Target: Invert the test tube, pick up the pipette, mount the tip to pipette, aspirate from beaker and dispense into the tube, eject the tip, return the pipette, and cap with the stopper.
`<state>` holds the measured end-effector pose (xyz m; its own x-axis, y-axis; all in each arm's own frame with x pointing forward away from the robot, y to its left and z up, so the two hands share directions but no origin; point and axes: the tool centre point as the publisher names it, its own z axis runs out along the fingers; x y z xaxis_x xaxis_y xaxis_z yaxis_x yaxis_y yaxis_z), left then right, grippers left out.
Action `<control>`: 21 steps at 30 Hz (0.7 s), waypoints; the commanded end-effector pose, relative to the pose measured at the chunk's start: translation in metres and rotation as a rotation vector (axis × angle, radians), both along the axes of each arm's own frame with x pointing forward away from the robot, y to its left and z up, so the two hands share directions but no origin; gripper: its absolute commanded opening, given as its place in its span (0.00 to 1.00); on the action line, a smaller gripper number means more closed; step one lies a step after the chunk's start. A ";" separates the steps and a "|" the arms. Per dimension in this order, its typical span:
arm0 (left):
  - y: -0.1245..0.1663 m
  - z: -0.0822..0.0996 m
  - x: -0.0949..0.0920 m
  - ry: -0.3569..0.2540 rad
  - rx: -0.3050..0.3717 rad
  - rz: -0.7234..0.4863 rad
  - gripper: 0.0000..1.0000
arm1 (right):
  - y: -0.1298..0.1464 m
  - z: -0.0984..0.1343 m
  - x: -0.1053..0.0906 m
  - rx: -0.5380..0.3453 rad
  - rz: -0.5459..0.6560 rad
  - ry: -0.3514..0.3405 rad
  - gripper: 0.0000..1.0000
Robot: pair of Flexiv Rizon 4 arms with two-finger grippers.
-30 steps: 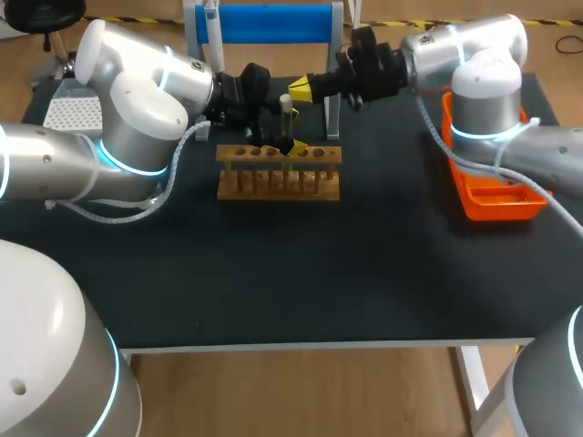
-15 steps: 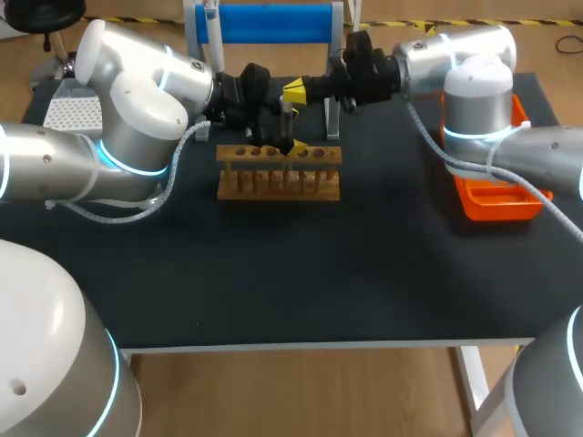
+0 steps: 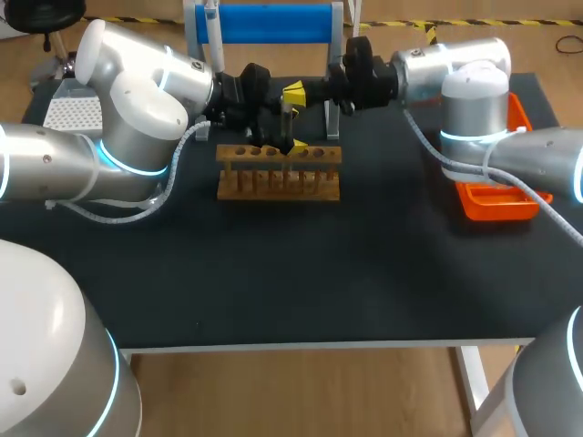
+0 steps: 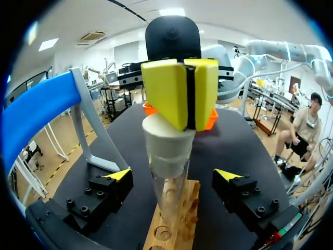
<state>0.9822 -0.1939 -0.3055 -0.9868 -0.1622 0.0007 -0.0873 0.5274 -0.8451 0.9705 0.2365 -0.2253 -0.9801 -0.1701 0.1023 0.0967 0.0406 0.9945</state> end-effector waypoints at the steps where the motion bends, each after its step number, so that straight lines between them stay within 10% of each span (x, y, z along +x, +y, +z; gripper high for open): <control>1: 0.000 0.000 0.001 0.001 0.002 -0.001 1.00 | 0.000 -0.010 0.001 -0.003 0.005 0.001 0.00; 21: 0.000 0.000 0.001 0.001 0.002 -0.001 1.00 | 0.000 -0.004 -0.003 -0.003 0.001 -0.033 0.00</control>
<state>0.9822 -0.1939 -0.3055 -0.9868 -0.1622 0.0007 -0.0873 0.5274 -0.8451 0.9701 0.2387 -0.2239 -0.9819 -0.1710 0.0816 0.0700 0.0730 0.9949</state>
